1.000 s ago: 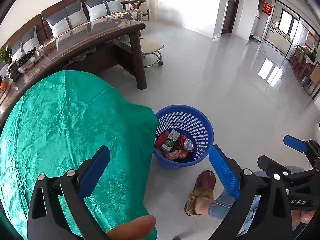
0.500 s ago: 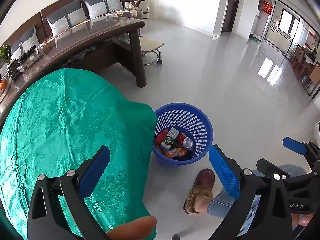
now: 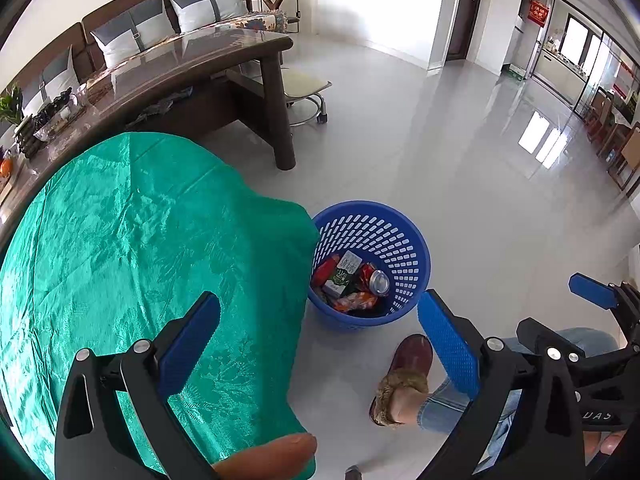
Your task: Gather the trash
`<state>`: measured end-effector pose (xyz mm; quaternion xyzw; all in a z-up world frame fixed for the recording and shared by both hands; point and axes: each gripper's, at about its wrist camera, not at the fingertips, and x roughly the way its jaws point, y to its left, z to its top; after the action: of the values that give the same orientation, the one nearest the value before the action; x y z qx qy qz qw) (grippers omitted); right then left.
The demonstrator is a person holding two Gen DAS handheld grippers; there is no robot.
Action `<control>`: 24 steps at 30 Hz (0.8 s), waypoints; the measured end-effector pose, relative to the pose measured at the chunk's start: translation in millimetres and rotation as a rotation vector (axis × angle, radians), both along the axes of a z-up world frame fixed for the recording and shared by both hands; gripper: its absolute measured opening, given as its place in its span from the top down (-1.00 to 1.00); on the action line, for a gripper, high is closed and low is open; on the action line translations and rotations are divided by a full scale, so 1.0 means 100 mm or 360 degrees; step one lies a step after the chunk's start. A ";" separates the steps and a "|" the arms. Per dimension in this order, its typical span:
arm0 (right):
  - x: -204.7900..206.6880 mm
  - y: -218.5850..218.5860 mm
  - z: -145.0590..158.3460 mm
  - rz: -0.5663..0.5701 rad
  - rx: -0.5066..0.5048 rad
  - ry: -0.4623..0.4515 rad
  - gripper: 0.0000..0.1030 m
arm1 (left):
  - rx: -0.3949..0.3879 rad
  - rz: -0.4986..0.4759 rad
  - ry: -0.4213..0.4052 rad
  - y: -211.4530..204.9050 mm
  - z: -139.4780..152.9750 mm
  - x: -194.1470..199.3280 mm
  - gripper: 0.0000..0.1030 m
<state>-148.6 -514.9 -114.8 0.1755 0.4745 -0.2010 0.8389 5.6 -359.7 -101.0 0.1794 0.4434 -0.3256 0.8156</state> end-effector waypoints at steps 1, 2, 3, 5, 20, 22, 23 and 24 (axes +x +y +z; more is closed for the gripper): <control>0.00 0.00 0.00 0.0000 -0.0001 -0.0001 -0.91 | 0.0001 0.0000 0.0001 0.00 0.00 0.00 -0.90; 0.00 0.00 0.00 0.0000 -0.0001 -0.0001 -0.91 | 0.0001 -0.0001 0.0001 0.00 0.00 0.00 -0.90; 0.00 0.00 0.00 -0.0002 -0.0001 0.0000 -0.91 | 0.0002 -0.0001 0.0001 0.00 -0.01 0.00 -0.90; 0.00 0.00 0.00 -0.0003 0.0002 -0.0001 -0.91 | 0.0001 -0.0001 0.0002 0.00 0.00 0.00 -0.90; 0.00 0.01 0.00 -0.0001 0.0010 0.0004 -0.91 | 0.0012 -0.0014 0.0013 0.00 -0.03 -0.02 -0.90; 0.01 0.01 0.00 -0.0001 0.0011 0.0006 -0.91 | 0.0013 -0.0014 0.0012 0.00 -0.03 -0.02 -0.90; 0.00 0.01 0.00 -0.0003 0.0011 0.0006 -0.91 | 0.0013 -0.0014 0.0012 0.00 -0.04 -0.02 -0.90; 0.00 0.01 0.00 -0.0005 0.0013 0.0007 -0.91 | 0.0014 -0.0014 0.0013 0.00 -0.03 -0.02 -0.90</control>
<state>-148.7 -513.7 -115.1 0.1792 0.4768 -0.2006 0.8369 4.0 -359.8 -104.5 0.1837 0.4473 -0.3278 0.8116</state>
